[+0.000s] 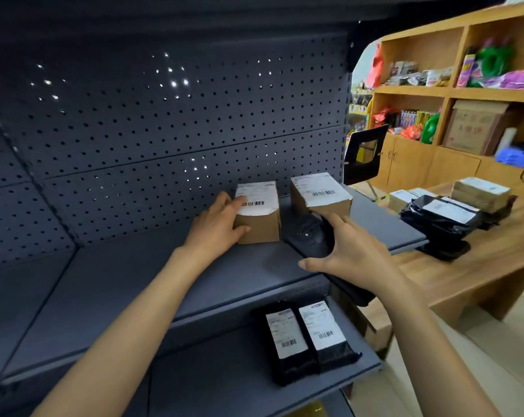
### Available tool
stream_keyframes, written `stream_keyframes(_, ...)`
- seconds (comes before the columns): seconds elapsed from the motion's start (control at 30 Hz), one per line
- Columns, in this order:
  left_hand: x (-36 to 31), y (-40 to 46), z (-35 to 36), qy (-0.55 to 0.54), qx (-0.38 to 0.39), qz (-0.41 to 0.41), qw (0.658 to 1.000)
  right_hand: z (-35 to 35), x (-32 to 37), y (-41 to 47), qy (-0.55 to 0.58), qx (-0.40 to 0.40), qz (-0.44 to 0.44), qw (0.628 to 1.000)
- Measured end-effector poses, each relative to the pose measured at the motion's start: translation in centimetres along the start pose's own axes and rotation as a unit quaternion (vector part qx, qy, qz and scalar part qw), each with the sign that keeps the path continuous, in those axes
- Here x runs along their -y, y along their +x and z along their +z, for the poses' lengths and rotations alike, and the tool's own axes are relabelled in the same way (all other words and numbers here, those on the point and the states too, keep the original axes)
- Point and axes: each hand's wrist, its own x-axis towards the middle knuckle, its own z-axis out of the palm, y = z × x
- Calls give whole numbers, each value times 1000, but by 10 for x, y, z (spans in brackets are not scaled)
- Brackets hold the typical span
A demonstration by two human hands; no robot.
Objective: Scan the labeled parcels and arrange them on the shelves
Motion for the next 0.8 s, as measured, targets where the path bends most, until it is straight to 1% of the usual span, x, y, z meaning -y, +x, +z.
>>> stream_keyframes(0.23,-50,-2,12,28,-45,-18,998,-14,-24,-2,2,28,-36,999)
stream_keyframes(0.4,-49,-16,4,60,-23,-25,998,-15,-21,-1,3,42,-66,997)
stream_keyframes(0.47,-42,-29,-4,83,-29,-38,995,-11,-12,0,11,50,-82,995)
stream_keyframes(0.6,-12,-73,-26,125,-74,-71,987,4,28,6,16,68,-133,989)
stream_keyframes(0.8,68,-168,-64,173,-134,-150,964,52,130,4,35,108,-241,964)
